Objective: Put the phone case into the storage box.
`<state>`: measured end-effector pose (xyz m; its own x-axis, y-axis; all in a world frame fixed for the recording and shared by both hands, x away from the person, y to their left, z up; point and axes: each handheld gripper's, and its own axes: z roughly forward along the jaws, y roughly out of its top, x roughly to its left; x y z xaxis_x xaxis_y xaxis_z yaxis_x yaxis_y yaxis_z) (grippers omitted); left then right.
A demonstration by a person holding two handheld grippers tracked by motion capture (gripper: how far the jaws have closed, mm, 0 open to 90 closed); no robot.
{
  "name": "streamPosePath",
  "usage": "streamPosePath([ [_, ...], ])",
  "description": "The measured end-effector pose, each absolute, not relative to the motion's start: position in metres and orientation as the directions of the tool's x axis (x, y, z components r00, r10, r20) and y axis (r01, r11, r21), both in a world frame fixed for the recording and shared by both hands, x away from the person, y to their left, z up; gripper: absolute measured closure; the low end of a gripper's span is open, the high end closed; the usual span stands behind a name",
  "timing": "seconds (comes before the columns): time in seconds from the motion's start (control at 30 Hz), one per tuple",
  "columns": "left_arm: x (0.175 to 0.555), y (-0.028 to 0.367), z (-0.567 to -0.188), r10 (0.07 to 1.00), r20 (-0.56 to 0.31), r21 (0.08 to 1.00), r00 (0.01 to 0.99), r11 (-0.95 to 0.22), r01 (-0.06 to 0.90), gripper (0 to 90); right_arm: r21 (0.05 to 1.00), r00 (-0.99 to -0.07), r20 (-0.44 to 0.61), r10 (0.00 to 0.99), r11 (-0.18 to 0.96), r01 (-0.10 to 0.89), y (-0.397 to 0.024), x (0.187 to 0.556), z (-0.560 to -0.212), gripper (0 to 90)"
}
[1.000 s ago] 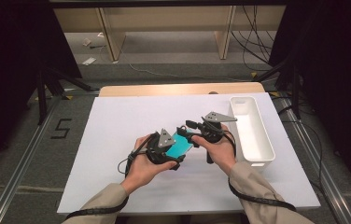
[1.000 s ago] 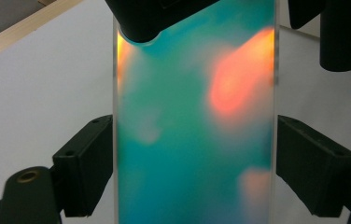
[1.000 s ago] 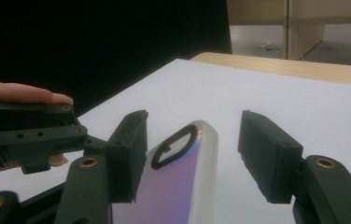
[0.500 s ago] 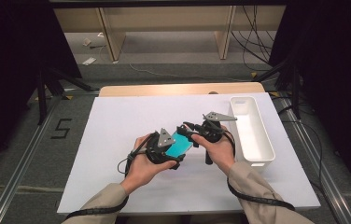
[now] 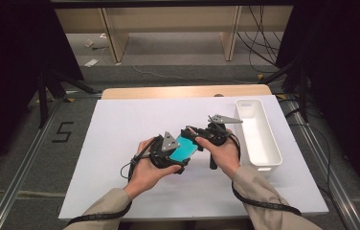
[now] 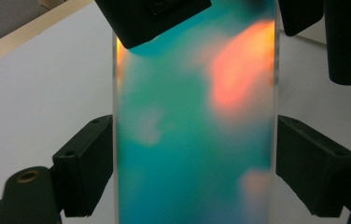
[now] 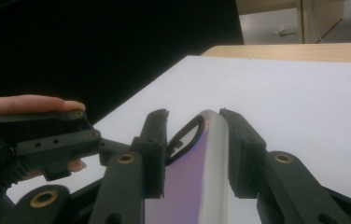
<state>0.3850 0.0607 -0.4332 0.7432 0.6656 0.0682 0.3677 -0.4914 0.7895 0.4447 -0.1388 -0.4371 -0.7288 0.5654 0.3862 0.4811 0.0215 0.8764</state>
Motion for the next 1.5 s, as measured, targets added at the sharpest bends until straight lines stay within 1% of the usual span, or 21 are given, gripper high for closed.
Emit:
streamPosePath([
  [0.17,0.385,0.060,-0.435,0.661,0.072,0.785,0.747,-0.500,0.366,16.9,0.857,-0.709,0.429,0.560,-0.004,0.515,-0.139,0.444,-0.436,68.1],
  [0.27,0.385,0.060,-0.435,0.660,0.077,0.787,0.748,-0.501,0.361,17.0,0.854,-0.707,0.436,0.557,-0.009,0.520,-0.139,0.443,-0.435,69.6],
  [0.43,0.384,0.059,-0.436,0.652,0.096,0.794,0.752,-0.506,0.337,16.8,0.849,-0.705,0.461,0.539,-0.037,0.527,-0.139,0.440,-0.430,75.4],
  [0.53,0.385,0.059,-0.435,0.648,0.135,0.799,0.750,-0.519,0.304,16.4,0.834,-0.702,0.497,0.510,-0.056,0.549,-0.137,0.436,-0.424,79.8],
  [0.57,0.385,0.059,-0.435,0.643,0.124,0.802,0.756,-0.513,0.305,16.5,0.837,-0.711,0.495,0.499,-0.053,0.545,-0.136,0.434,-0.421,80.1],
  [0.73,0.388,0.065,-0.435,0.634,0.062,0.825,0.771,-0.467,0.318,15.8,0.877,-0.774,0.417,0.476,0.013,0.481,-0.132,0.430,-0.408,80.1],
  [0.77,0.388,0.066,-0.435,0.634,0.047,0.821,0.772,-0.464,0.332,15.8,0.882,-0.782,0.408,0.471,0.018,0.471,-0.132,0.430,-0.407,80.1],
  [0.87,0.388,0.068,-0.436,0.618,0.073,0.821,0.783,-0.483,0.305,16.1,0.898,-0.790,0.370,0.489,0.030,0.439,-0.133,0.429,-0.403,80.2],
  [0.93,0.388,0.068,-0.435,0.611,0.080,0.820,0.787,-0.490,0.297,15.6,0.899,-0.788,0.371,0.492,0.021,0.437,-0.135,0.429,-0.401,80.2],
  [1.2,0.390,0.078,-0.435,0.612,0.058,0.824,0.788,-0.476,0.308,15.9,0.925,-0.806,0.290,0.515,0.063,0.374,-0.146,0.431,-0.391,80.2],
  [1.37,0.391,0.082,-0.435,0.611,0.054,0.825,0.790,-0.472,0.309,16.9,0.933,-0.832,0.225,0.508,0.135,0.334,-0.152,0.433,-0.385,80.1],
  [1.5,0.392,0.084,-0.435,0.608,0.040,0.829,0.793,-0.463,0.313,17.8,0.932,-0.863,0.180,0.472,0.200,0.304,-0.153,0.433,-0.382,80.1],
])
